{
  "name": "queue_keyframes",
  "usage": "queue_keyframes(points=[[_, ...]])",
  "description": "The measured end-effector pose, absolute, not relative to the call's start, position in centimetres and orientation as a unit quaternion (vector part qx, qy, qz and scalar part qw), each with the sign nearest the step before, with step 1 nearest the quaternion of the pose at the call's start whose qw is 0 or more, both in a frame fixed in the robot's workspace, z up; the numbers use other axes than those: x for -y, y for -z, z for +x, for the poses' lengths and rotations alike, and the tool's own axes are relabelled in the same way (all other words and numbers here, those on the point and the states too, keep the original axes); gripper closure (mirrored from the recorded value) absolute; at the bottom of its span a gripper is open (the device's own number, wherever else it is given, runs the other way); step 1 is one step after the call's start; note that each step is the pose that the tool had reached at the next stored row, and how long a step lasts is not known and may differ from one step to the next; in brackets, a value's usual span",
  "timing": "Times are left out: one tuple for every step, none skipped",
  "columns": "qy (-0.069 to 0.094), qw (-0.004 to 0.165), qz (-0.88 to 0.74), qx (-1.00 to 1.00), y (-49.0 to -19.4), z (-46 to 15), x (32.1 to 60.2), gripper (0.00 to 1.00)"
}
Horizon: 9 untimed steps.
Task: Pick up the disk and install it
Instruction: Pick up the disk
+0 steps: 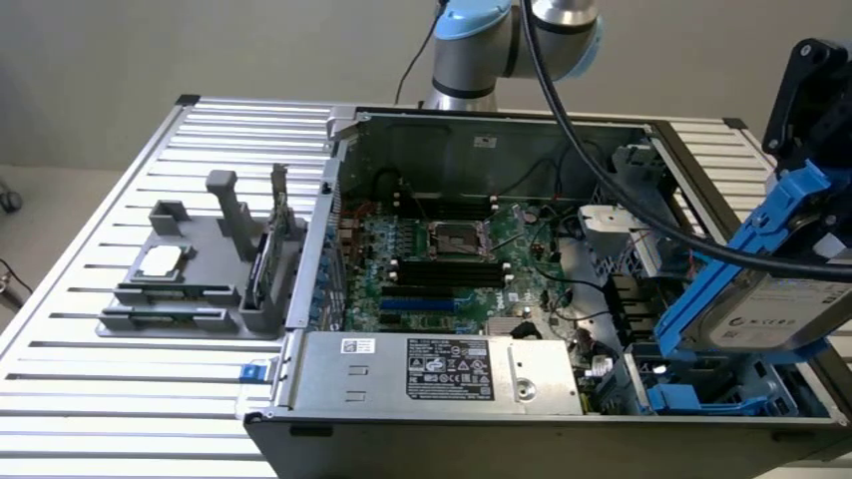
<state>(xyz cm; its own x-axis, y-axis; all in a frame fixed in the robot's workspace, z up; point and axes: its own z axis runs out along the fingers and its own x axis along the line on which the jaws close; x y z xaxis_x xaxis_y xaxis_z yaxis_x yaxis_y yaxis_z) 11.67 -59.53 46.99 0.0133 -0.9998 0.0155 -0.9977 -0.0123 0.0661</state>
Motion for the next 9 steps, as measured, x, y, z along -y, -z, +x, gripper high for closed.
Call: queue_keyframes(points=[[0.018, 0.029, 0.711, 0.702, -46.8, 11.7, 59.5, 0.68], [0.018, 0.029, 0.711, 0.702, -46.6, 11.7, 59.5, 0.68], [0.018, 0.029, 0.711, 0.703, -46.4, 11.8, 59.5, 0.68], [0.018, 0.029, 0.711, 0.703, -46.3, 11.8, 59.5, 0.68], [0.018, 0.029, 0.711, 0.703, -46.1, 11.9, 59.5, 0.68], [0.018, 0.029, 0.71, 0.703, -45.9, 11.9, 59.5, 0.68], [0.018, 0.028, 0.71, 0.703, -45.7, 12.0, 59.5, 0.68], [0.018, 0.028, 0.71, 0.703, -45.6, 12.0, 59.5, 0.68], [0.018, 0.028, 0.71, 0.703, -45.4, 12.0, 59.5, 0.68]])
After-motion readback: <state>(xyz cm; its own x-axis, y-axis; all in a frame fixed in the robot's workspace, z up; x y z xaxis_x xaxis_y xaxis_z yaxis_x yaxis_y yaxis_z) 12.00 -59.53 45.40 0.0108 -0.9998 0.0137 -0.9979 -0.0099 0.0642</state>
